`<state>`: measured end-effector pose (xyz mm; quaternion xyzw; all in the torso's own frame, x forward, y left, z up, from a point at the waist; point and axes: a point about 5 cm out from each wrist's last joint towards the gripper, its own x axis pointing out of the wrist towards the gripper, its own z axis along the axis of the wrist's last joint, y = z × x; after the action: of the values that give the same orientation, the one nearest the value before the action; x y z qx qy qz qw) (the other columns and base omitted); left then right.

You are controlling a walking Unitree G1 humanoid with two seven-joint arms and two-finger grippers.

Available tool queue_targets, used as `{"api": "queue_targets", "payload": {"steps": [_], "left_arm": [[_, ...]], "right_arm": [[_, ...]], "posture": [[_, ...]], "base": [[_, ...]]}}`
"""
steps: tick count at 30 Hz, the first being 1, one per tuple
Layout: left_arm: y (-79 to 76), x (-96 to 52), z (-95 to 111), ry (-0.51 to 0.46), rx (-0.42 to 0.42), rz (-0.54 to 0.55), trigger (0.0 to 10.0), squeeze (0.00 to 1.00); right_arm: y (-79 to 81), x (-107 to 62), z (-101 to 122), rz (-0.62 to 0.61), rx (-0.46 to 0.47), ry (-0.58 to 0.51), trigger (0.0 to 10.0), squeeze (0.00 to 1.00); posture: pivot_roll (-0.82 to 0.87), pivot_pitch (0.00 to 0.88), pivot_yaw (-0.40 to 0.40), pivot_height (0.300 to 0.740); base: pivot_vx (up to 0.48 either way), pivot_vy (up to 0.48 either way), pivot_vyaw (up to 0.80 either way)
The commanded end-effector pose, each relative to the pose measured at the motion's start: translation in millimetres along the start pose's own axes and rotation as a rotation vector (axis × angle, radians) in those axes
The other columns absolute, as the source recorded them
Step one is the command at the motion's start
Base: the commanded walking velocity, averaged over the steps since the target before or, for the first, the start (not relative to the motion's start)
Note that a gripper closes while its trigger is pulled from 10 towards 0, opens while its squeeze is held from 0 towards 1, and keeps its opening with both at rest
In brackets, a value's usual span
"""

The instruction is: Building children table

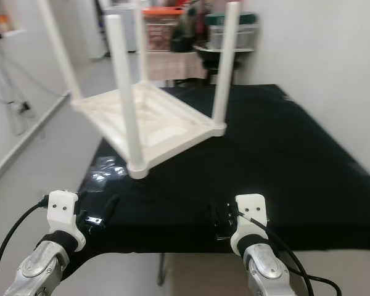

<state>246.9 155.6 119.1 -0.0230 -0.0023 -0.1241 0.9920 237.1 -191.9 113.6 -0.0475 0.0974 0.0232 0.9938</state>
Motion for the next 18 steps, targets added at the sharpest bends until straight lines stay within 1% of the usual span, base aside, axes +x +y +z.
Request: {"api": "queue_targets", "payload": {"steps": [1,7,15,18], "left_arm": [[2.9,-0.6,-1.7,0.008,0.028,0.005,10.0,0.00],[2.8,0.1,-1.6,0.008,0.034,0.004,10.0,0.00],[3.1,0.7,-1.7,0.008,0.033,0.006,10.0,0.00],[3.0,1.2,-1.8,0.009,0.029,0.001,10.0,0.00]], "right_arm": [[1.0,1.5,-0.3,0.006,0.009,-0.005,10.0,0.00],[0.8,1.7,-0.1,0.005,0.008,-0.007,10.0,0.00],[0.4,1.9,-0.1,-0.002,0.006,-0.006,10.0,0.00],[0.3,2.0,0.1,-0.003,0.005,-0.007,10.0,0.00]], "posture": [[-0.07,0.000,-0.003,0.740],[-0.07,0.000,-0.006,0.740],[-0.07,0.000,-0.005,0.740],[-0.07,0.000,-0.005,0.740]], "base": [[0.000,0.000,0.80],[0.000,0.000,0.80],[0.000,0.000,0.00],[0.000,-0.445,0.00]]}}
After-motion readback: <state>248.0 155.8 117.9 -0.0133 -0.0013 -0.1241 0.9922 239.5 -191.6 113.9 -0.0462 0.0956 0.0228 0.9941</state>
